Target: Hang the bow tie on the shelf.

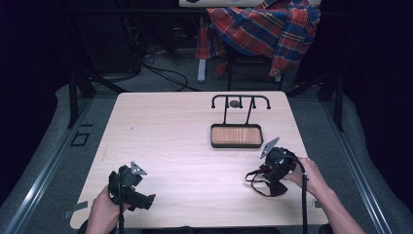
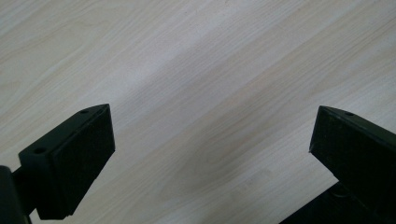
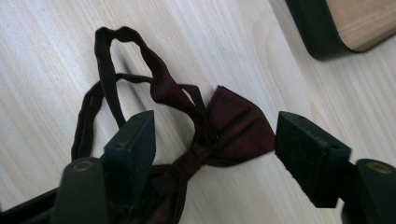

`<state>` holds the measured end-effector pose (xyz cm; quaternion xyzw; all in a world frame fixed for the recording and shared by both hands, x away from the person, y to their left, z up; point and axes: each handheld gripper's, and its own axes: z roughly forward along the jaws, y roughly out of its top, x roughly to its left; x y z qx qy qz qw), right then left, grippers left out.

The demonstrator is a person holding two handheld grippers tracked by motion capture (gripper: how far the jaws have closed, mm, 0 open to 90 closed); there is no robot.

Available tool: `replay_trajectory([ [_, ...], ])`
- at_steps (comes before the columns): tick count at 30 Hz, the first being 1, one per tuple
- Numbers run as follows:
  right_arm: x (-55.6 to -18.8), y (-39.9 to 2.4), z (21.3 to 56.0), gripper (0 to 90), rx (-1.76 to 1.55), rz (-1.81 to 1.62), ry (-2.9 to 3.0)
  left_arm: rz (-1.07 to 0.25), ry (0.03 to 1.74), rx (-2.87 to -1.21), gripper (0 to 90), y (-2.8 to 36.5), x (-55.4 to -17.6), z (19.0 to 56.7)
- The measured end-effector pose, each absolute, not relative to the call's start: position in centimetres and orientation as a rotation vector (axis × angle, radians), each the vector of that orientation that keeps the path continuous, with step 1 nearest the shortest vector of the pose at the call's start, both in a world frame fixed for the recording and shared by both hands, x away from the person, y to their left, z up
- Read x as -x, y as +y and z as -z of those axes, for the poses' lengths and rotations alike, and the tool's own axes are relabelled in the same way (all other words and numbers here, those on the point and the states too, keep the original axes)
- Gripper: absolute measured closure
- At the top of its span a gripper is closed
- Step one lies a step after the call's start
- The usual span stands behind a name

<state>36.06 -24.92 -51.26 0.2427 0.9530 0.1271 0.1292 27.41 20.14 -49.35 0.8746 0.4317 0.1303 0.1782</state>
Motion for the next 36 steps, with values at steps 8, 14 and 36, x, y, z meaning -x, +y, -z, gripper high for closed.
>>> replay_trajectory([
  [8,-36.5,-23.8,52.0,47.3,-0.650,-0.326,2.806,-0.367,1.221,-2.478,0.1,20.1,-27.4,49.4],
  [14,-36.9,-23.1,52.9,55.9,-0.629,-0.281,2.850,-0.366,1.221,-2.474,0.1,20.1,-27.4,49.4],
  [36,-37.8,-22.4,54.0,62.8,-0.624,-0.214,2.835,-0.367,1.216,-2.477,0.1,20.1,-27.4,49.3],
])
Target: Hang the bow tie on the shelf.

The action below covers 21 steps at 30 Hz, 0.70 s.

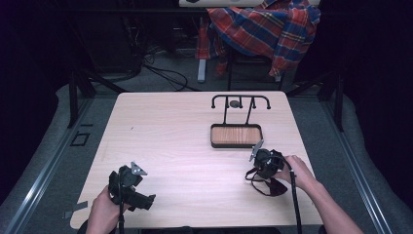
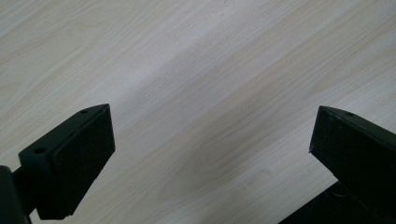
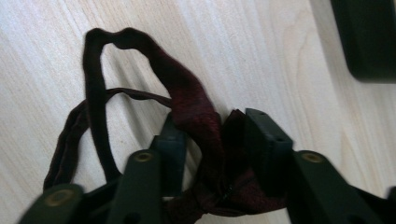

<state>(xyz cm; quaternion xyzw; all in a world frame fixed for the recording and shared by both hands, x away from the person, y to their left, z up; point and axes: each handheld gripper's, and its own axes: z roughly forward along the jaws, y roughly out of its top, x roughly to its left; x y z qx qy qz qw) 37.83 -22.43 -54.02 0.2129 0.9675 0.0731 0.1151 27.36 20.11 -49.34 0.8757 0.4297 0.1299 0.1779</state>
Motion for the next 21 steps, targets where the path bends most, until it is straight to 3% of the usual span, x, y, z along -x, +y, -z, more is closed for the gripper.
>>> replay_trajectory([
  [4,-37.9,-22.6,54.1,80.1,-0.652,-0.212,2.849,-0.366,1.215,-2.478,0.1,20.1,-27.4,49.4],
  [8,-38.0,-22.7,54.2,86.3,-0.684,-0.218,2.851,-0.369,1.212,-2.477,0.1,20.1,-27.3,49.3],
  [21,-37.6,-23.5,51.7,88.3,-0.798,-0.280,2.745,-0.368,1.208,-2.482,0.1,20.1,-27.3,49.3],
])
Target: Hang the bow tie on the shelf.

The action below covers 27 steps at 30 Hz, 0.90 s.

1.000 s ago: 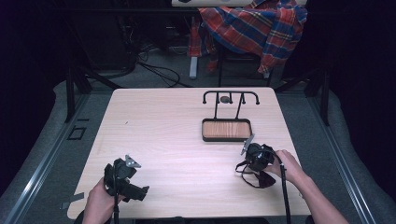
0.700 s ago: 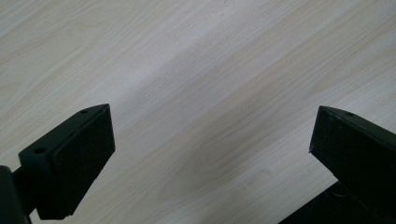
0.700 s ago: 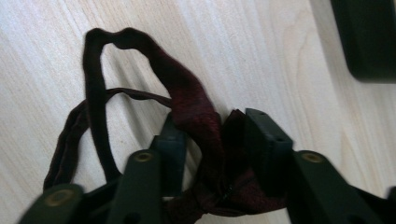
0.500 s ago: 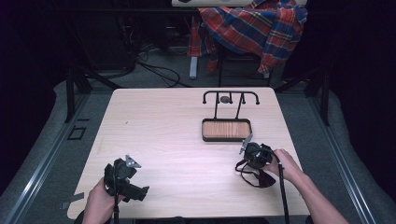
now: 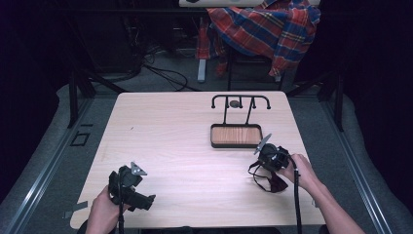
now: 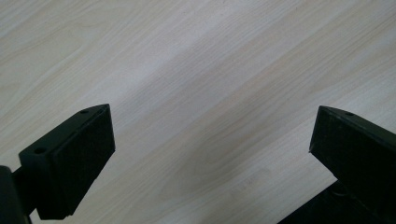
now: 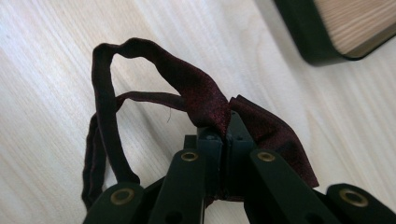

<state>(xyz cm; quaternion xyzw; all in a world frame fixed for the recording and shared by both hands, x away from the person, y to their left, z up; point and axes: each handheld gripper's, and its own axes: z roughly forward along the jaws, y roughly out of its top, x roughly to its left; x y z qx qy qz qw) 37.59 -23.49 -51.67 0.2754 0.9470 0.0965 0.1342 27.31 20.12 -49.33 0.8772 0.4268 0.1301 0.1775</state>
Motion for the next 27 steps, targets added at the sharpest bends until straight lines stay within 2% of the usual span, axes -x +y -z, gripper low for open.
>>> replay_trajectory([
  [27,-37.3,-25.2,48.1,88.3,-0.955,-0.433,2.571,-0.364,1.210,-2.478,0.1,20.2,-27.3,49.3],
])
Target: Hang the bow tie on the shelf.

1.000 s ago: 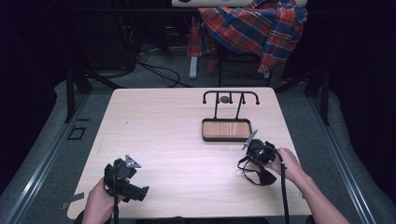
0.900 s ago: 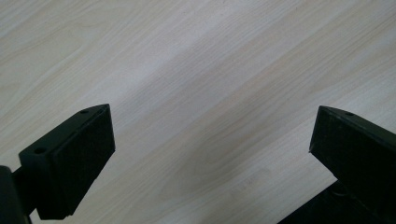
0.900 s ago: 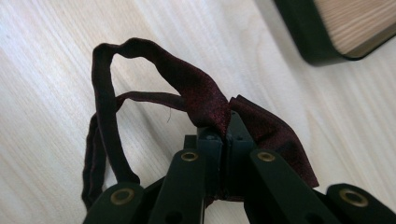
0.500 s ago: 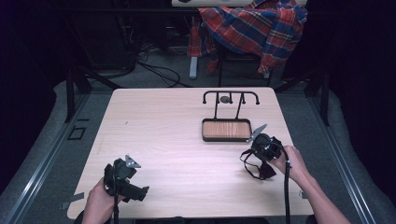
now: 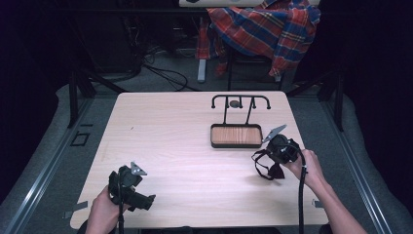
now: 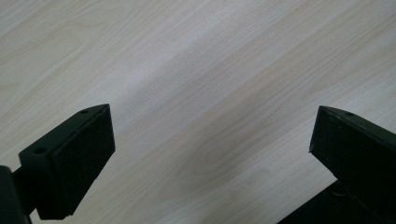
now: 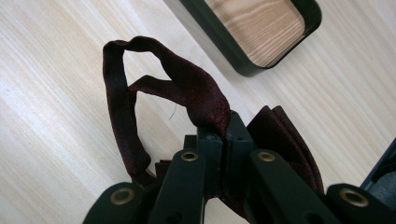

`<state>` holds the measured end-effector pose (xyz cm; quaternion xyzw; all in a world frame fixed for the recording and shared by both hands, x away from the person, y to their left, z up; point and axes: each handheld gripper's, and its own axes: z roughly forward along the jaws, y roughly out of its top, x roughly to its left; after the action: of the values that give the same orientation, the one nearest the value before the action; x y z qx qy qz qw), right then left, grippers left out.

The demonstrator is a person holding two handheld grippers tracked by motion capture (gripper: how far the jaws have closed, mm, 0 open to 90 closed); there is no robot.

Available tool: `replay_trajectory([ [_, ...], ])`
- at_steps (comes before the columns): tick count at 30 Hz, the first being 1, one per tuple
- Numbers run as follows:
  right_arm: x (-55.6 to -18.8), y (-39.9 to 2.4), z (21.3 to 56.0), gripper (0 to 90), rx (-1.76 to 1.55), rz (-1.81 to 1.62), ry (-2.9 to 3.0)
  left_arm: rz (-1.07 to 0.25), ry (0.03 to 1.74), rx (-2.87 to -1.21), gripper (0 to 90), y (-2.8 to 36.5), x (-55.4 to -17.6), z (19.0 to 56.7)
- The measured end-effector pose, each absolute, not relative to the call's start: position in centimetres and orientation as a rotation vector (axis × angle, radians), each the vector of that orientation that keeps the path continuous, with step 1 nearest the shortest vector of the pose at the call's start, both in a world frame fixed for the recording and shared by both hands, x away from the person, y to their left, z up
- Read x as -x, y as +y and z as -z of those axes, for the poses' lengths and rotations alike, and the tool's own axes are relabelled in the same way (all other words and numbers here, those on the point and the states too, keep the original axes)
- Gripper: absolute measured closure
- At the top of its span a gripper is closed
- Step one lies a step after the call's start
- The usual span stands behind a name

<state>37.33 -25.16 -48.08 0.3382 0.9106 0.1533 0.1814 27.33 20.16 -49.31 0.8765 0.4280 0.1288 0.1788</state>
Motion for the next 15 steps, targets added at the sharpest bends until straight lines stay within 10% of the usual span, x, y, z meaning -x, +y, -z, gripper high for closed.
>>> replay_trajectory([
  [15,-37.60,-26.00,46.99,88.3,-1.009,-0.467,2.527,-0.373,1.209,-2.485,0.1,20.00,-27.31,49.33],
])
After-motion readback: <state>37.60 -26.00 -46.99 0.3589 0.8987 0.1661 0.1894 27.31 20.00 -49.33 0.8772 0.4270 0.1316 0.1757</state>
